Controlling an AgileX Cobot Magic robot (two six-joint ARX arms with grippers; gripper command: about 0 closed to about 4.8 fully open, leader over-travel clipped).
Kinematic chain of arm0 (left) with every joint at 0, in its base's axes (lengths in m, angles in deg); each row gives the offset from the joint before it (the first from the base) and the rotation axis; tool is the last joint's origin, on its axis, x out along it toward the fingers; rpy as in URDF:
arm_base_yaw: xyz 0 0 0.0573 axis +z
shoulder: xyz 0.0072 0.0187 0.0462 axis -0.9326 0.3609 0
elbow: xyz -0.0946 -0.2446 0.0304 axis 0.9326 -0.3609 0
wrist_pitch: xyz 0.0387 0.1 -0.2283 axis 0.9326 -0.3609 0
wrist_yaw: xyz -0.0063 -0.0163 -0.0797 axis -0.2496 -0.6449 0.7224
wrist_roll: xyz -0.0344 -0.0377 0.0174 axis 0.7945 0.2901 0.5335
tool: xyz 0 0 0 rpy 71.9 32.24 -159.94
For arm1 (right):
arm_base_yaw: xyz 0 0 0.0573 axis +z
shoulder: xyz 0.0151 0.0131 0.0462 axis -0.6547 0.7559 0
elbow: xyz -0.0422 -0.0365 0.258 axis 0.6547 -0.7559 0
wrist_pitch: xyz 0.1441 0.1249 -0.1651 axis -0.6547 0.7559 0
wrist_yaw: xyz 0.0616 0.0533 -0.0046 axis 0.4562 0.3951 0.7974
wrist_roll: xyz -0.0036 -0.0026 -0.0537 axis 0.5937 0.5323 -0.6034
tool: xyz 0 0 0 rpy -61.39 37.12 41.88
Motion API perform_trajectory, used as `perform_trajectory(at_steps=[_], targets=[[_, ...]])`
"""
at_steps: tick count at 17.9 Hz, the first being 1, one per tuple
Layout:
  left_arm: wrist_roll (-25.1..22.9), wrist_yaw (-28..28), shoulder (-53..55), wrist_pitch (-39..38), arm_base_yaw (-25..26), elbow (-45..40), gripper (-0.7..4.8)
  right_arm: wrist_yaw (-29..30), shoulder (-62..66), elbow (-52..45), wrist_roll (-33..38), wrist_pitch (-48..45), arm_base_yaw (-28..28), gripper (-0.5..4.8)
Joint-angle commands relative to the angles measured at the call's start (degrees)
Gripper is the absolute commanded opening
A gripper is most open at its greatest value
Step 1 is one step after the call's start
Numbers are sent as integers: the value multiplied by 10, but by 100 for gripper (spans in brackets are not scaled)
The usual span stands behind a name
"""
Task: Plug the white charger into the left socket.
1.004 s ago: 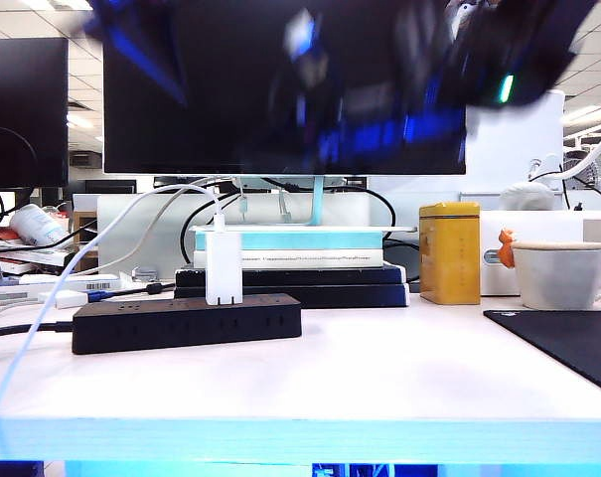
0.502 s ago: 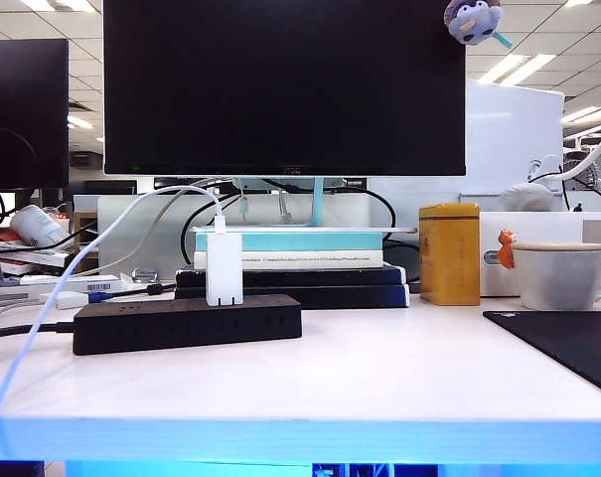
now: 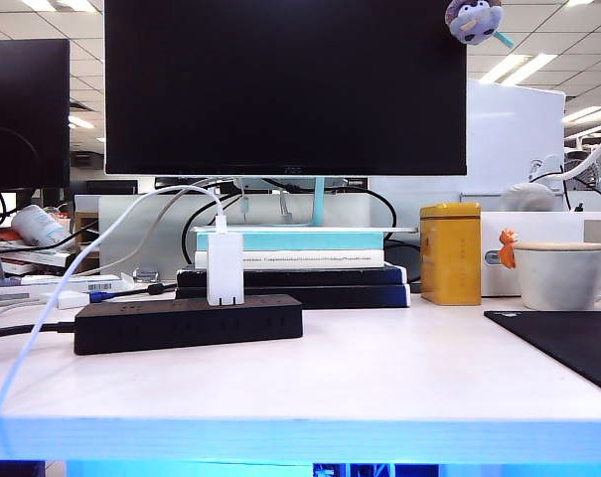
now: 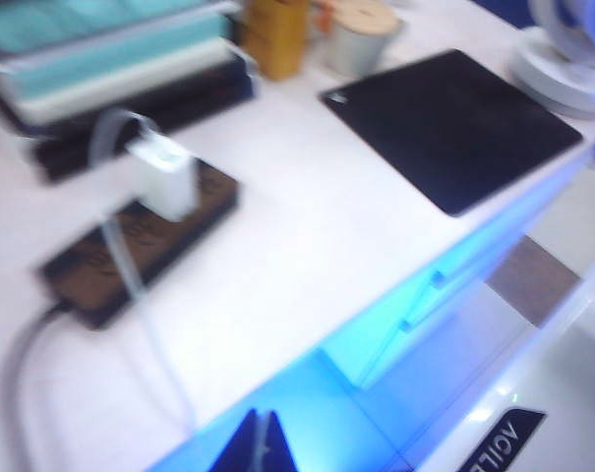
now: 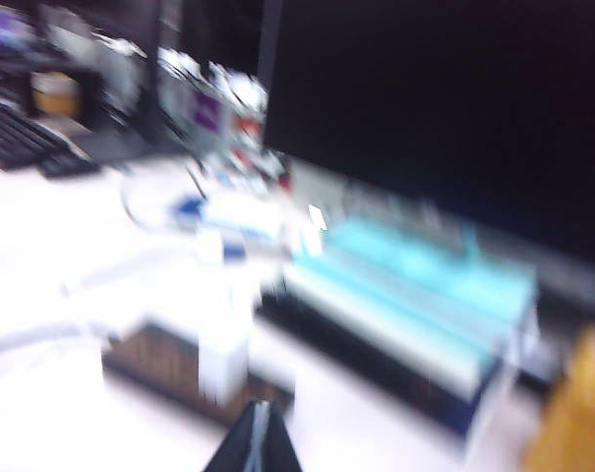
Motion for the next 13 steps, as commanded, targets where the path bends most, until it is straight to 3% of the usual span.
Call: perform_trajectory(at_steps=[1,5,9,13], targets=[[0,26,-12,178,0,-109,-5,-61,-83,-103,41,-12,1,-8],[11,26,7,389,0,-241,-2,-77,-188,-227,45,-10,1,-8],[15,-11,14,462,0,-332,-3,-89,-244,-303,54,10,1,-8],[13,-22,14,517,0,-411,-4,-92,-249,-306,58,53,0,-8]])
